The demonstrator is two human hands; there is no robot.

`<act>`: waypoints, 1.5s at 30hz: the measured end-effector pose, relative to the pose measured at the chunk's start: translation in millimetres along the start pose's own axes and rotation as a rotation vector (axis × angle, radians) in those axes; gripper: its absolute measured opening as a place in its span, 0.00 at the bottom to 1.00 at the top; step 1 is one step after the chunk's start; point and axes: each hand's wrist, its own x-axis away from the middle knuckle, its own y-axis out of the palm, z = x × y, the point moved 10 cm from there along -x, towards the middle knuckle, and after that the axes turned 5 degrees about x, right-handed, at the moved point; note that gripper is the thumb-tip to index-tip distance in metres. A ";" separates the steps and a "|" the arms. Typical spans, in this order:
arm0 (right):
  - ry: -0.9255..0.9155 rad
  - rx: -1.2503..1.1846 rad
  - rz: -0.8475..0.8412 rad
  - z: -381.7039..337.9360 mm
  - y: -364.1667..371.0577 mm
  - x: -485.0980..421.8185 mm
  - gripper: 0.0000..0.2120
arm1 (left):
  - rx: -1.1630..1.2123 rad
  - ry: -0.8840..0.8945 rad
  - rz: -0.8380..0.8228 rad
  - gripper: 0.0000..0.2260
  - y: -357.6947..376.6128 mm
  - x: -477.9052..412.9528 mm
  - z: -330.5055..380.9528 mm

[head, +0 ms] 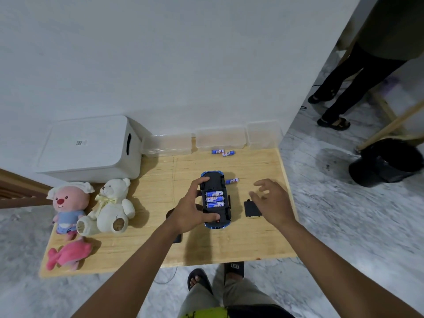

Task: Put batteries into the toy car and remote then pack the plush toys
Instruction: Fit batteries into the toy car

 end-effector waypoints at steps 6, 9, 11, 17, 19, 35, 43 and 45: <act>-0.182 0.135 -0.003 -89.0 14.6 19.6 0.07 | 0.004 0.097 0.047 0.46 14.9 -4.7 20.1; -0.174 0.272 0.088 -102.5 11.2 16.9 0.12 | -0.027 0.145 0.075 0.46 20.1 -4.0 27.6; -0.169 0.320 0.133 -104.3 9.2 15.4 0.13 | -0.048 0.165 0.119 0.46 19.6 -1.9 31.3; -0.101 0.302 0.139 -110.9 17.3 18.1 0.15 | -0.041 0.211 0.239 0.47 12.5 3.8 36.5; -0.091 0.277 0.143 -116.5 18.8 20.0 0.16 | -0.042 0.236 0.281 0.48 8.6 5.7 40.3; 0.169 -0.112 0.040 -104.6 31.2 9.9 0.11 | -0.092 0.235 0.338 0.46 -2.5 7.7 41.5; 0.071 -0.369 0.067 -116.1 29.6 14.4 0.12 | -0.106 0.194 0.292 0.49 3.7 2.6 33.2; 0.103 -0.506 0.071 -112.5 21.1 11.0 0.13 | -0.070 0.182 0.291 0.47 1.7 2.5 33.6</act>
